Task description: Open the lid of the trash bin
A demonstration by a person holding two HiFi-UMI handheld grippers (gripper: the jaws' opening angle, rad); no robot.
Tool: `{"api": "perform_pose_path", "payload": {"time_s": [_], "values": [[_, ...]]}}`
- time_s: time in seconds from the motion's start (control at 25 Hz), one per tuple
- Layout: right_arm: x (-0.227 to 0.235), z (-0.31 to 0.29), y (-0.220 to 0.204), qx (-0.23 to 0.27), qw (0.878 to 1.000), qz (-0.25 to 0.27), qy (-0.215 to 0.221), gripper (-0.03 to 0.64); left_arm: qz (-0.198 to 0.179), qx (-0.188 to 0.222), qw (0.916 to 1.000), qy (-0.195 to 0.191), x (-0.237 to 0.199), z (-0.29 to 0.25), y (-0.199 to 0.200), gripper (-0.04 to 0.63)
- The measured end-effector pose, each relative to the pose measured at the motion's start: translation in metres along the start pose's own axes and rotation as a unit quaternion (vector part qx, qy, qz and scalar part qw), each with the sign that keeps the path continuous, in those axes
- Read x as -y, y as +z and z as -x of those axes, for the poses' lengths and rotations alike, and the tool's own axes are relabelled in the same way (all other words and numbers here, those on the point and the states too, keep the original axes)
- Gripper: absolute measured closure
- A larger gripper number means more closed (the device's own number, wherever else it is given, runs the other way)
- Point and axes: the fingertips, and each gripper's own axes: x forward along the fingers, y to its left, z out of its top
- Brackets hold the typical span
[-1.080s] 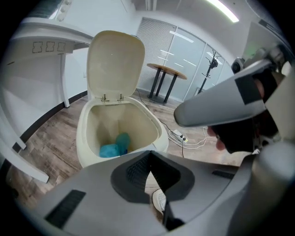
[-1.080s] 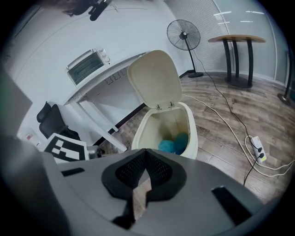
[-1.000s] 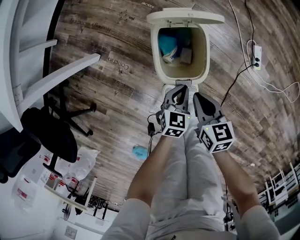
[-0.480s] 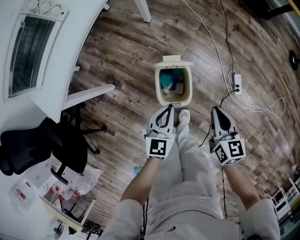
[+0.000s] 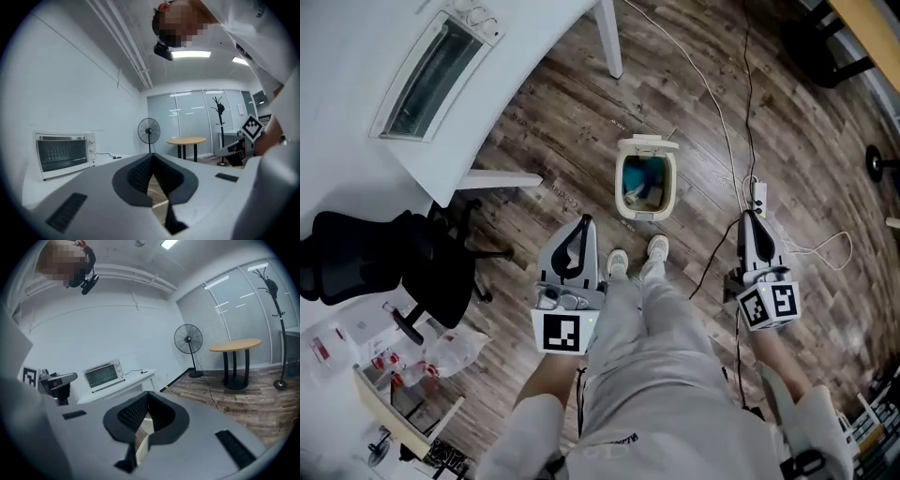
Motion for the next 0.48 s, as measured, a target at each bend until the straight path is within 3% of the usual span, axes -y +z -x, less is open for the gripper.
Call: {"api": "perform_pose_path", "payload": {"time_s": [0.2, 0.48], "values": [[-0.044, 0.016, 0.014, 0.012, 1.0, -0.002, 0.026, 0.6, -0.005, 0.059, 0.9981, 0.016, -0.003, 0.041, 0.061, 0.595], [-0.119, 0.076, 0.033, 0.049, 0.998, 0.013, 0.03, 0.6, -0.005, 0.13, 0.9914, 0.016, -0.013, 0.126, 0.111, 0.595]]}}
